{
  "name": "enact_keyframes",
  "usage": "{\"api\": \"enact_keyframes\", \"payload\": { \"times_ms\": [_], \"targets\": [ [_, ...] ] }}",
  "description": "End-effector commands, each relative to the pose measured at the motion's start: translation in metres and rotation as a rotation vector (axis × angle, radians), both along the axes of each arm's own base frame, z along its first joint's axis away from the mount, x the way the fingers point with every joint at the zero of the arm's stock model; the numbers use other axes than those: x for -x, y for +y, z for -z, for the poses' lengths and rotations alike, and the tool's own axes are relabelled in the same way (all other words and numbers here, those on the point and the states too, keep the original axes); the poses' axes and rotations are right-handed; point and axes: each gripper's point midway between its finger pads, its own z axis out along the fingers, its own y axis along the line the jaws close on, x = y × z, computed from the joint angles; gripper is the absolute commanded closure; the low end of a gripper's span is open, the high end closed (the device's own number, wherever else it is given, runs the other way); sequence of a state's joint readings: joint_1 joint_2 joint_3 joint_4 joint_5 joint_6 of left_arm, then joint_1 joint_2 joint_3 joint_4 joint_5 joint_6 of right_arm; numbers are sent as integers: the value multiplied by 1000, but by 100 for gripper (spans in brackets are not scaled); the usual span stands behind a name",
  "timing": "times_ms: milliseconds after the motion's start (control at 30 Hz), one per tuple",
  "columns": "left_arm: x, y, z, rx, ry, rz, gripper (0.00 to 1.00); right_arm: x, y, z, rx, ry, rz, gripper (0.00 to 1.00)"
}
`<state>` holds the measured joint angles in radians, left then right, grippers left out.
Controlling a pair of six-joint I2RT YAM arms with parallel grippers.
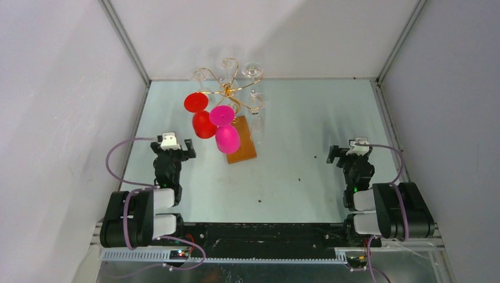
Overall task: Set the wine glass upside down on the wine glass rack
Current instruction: Reset both arms
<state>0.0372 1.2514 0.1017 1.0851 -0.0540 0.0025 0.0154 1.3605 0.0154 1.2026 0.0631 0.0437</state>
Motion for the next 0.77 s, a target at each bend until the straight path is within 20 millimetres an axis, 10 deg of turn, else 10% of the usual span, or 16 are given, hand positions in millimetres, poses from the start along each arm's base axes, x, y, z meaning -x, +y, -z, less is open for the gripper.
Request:
{"api": "enact_keyframes", "payload": {
  "times_ms": [0,733],
  "targets": [
    [-9,9,-31,-58,-100,-46,0,-30,9,-47,28,-137,-54,0],
    [-13,37,-28,14,-60,-229,0,-48,-9,-35,-14,-16,55,1]
  ]
}}
